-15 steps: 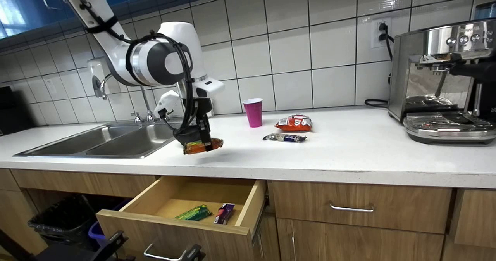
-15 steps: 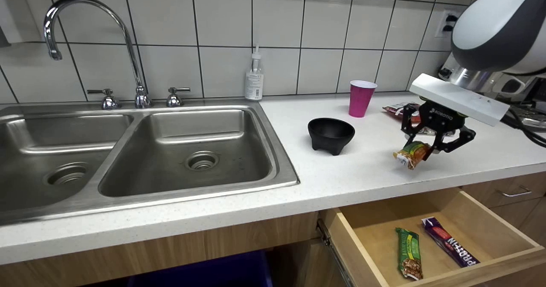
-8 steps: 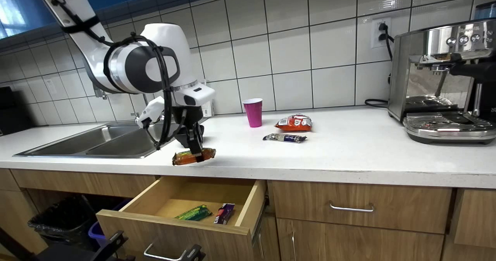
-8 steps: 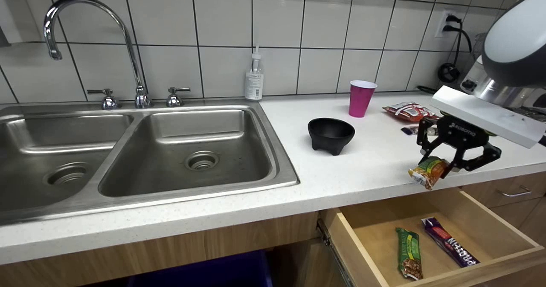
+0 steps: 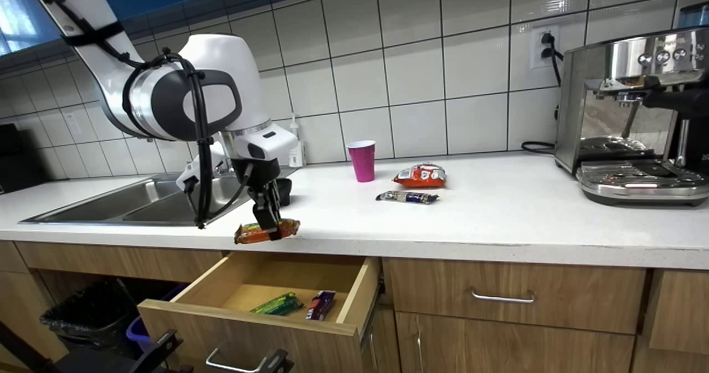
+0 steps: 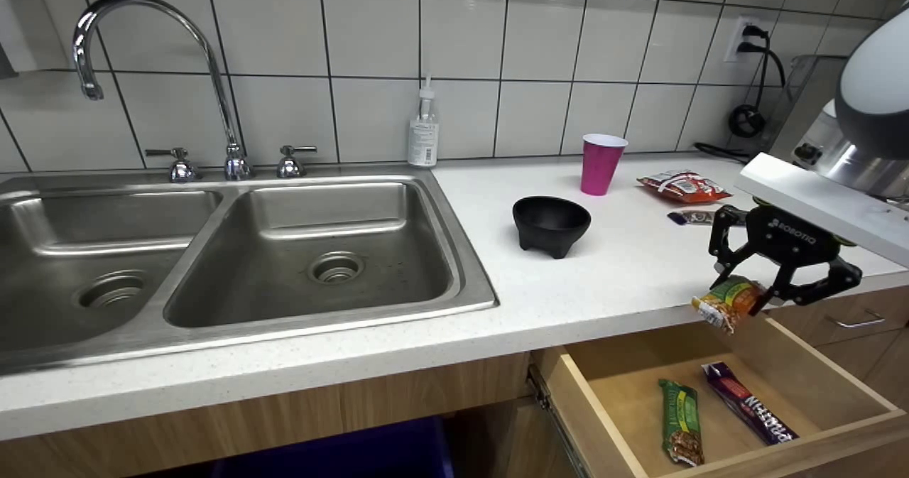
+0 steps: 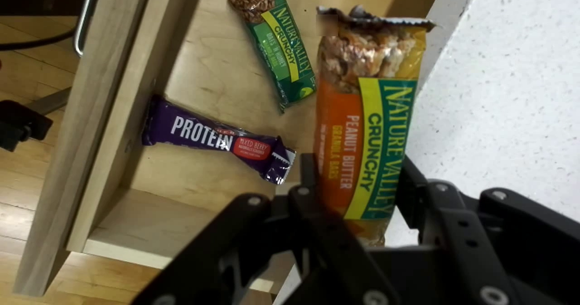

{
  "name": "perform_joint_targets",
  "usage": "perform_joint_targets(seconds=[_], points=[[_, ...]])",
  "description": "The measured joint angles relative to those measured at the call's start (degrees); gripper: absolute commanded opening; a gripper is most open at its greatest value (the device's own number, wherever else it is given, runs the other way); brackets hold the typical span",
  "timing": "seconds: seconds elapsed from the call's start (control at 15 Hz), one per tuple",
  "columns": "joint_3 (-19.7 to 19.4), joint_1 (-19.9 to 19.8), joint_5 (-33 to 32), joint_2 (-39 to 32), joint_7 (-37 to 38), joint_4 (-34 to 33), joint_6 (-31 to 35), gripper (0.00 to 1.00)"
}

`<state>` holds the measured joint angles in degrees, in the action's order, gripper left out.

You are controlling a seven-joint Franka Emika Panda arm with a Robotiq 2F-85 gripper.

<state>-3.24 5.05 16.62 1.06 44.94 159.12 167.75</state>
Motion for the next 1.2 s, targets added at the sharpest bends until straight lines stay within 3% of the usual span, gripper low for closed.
perform_joint_targets(seconds=[1.2], points=[[0.0,-1.4,0.4,-3.0,0.0,0.0,0.0,0.18]])
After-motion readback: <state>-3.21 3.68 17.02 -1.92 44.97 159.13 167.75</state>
